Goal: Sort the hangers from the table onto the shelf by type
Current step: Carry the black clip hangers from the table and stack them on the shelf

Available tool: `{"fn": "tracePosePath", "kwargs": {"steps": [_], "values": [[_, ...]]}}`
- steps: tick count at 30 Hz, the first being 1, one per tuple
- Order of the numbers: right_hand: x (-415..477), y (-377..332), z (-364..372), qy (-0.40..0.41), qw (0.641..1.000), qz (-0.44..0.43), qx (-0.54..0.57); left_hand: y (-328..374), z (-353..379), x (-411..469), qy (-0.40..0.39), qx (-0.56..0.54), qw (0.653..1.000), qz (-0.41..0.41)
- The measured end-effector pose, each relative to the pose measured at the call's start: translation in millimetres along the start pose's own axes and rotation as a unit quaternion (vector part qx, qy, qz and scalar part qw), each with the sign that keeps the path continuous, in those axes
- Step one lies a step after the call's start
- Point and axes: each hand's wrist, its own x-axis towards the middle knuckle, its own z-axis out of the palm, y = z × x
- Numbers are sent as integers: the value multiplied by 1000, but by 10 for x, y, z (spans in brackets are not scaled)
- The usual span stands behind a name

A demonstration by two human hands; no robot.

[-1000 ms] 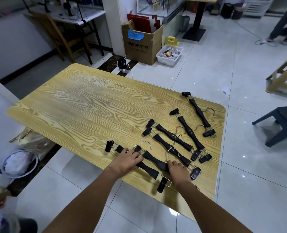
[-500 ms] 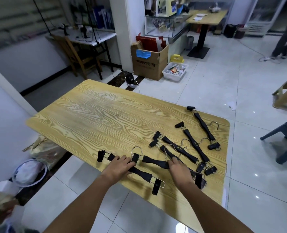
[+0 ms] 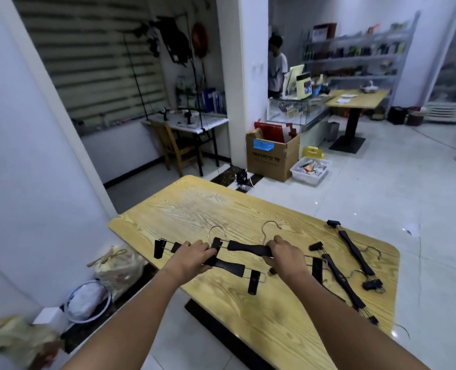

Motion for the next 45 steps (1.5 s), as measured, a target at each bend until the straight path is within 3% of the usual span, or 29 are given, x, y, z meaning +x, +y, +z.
{"fn": "tracePosePath", "kwargs": {"steps": [12, 25, 35, 45], "values": [[368, -803, -616, 89, 988, -122, 43, -508, -589, -899, 21, 8, 984, -174], [-123, -1863, -550, 49, 934, -338, 100, 96, -448, -2569, -38, -44, 915, -399], [-1157, -2792, -497, 3, 848, -509, 146, 1061, -521, -4147, -58, -60, 810, -581], [-2717, -3387, -633, -13, 735, -658, 161, 2526, -776, -5427, -71, -60, 696, -712]]}}
